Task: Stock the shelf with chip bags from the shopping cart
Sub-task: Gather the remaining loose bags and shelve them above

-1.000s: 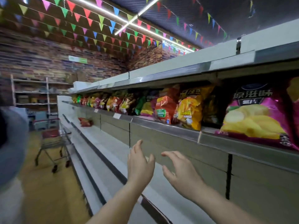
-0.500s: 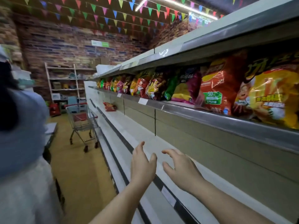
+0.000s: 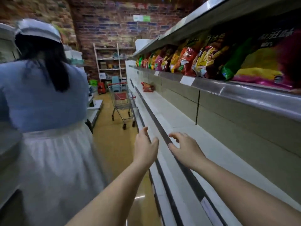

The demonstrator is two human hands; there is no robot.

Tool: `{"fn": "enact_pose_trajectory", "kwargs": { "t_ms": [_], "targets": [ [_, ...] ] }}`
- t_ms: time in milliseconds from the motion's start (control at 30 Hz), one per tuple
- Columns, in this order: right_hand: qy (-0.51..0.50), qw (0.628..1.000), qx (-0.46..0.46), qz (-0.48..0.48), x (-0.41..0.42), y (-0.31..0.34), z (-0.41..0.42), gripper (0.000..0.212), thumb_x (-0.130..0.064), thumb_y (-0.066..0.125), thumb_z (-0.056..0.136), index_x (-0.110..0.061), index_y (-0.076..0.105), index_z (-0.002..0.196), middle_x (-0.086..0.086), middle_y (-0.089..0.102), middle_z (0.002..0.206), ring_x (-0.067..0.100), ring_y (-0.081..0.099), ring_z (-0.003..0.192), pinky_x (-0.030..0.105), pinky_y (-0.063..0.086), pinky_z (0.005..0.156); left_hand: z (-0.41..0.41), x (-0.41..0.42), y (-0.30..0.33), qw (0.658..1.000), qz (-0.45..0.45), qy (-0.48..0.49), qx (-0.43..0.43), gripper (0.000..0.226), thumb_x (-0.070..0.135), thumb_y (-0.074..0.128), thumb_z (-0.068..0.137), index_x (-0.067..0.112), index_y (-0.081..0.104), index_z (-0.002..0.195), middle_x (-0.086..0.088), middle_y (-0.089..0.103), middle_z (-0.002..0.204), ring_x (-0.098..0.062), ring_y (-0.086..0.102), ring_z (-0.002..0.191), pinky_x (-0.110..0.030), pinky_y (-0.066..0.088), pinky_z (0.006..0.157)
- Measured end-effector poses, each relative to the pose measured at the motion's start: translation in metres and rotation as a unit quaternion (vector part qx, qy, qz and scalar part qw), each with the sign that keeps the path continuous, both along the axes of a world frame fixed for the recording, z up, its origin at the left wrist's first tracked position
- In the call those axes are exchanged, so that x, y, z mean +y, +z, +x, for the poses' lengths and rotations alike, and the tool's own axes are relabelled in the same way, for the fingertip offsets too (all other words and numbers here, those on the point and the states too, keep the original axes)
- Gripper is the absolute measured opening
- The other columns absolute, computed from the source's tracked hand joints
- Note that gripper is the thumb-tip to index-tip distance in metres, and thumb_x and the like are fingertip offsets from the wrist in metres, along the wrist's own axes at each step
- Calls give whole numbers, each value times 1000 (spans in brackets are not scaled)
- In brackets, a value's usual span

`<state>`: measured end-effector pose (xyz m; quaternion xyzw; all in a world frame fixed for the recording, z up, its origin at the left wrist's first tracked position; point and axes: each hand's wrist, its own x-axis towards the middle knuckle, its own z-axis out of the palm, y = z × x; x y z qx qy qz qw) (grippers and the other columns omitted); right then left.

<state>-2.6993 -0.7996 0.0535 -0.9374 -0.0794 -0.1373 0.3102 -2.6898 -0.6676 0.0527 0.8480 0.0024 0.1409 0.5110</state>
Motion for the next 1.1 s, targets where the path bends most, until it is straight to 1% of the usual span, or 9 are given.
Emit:
{"fn": "enact_pose_trajectory", "kwargs": {
  "t_ms": [67, 167, 267, 333, 433, 567, 800, 1000, 1100],
  "targets": [
    [9, 1000, 3, 9, 7, -5, 27, 41, -27, 48, 94, -19, 46, 135, 2, 49, 136, 17, 48, 121, 28, 39, 97, 23, 8, -3, 1000, -3, 9, 0, 48, 22, 52, 97, 16, 35, 141, -4, 43, 138, -9, 43, 110, -25, 39, 91],
    [12, 1000, 6, 26, 19, -11, 72, 41, -27, 48, 94, -19, 47, 134, 1, 49, 135, 17, 49, 120, 29, 41, 98, 64, 20, -10, 1000, -8, 14, 6, 49, 22, 52, 97, 16, 34, 142, -4, 42, 141, -15, 44, 121, -27, 39, 93],
    [6, 999, 3, 33, 34, -14, 126, 40, -27, 49, 93, -19, 49, 132, 2, 51, 133, 17, 51, 117, 29, 43, 97, 114, 33, -14, 1000, -10, 12, 0, 49, 23, 51, 97, 16, 34, 142, -4, 42, 140, -15, 44, 121, -25, 36, 90],
    [-1, 1000, 0, 31, 46, -15, 166, 40, -27, 49, 92, -19, 49, 131, 2, 52, 132, 17, 51, 116, 27, 41, 94, 153, 45, -13, 1000, -14, 7, -4, 49, 21, 51, 97, 15, 34, 142, -4, 44, 139, -14, 44, 119, -26, 37, 91],
    [-10, 999, -5, 32, 66, -11, 230, 39, -25, 48, 92, -18, 50, 130, 2, 52, 133, 18, 49, 119, 25, 37, 92, 216, 70, -10, 1000, -23, 3, -8, 50, 21, 52, 95, 14, 34, 142, -6, 45, 139, -19, 47, 122, -32, 42, 98],
    [-23, 999, 7, 33, 87, -5, 304, 39, -25, 48, 92, -17, 50, 131, 3, 52, 132, 18, 49, 119, 24, 36, 91, 294, 102, 2, 999, -34, 1, 1, 52, 21, 52, 95, 15, 32, 144, -6, 44, 141, -20, 44, 127, -38, 41, 104],
    [-32, 999, 23, 29, 104, -5, 428, 40, -26, 47, 93, -19, 49, 132, 2, 51, 134, 17, 48, 120, 23, 35, 89, 415, 120, -1, 999, -42, -8, 15, 51, 21, 51, 96, 15, 32, 144, -7, 44, 141, -21, 46, 125, -40, 42, 103],
    [-17, 999, 13, 29, 107, -10, 559, 40, -25, 46, 93, -18, 48, 132, 4, 51, 133, 18, 49, 119, 23, 35, 87, 539, 123, -15, 999, -44, 3, 12, 51, 20, 52, 96, 16, 33, 143, -7, 45, 140, -21, 46, 125, -43, 42, 104],
    [-7, 999, 9, 37, 105, -6, 636, 40, -25, 46, 94, -18, 47, 133, 3, 51, 132, 17, 49, 118, 24, 37, 90, 612, 124, -9, 998, -52, 18, 7, 50, 23, 52, 96, 15, 34, 142, -6, 47, 136, -18, 48, 116, -42, 45, 102]
  ]
}}
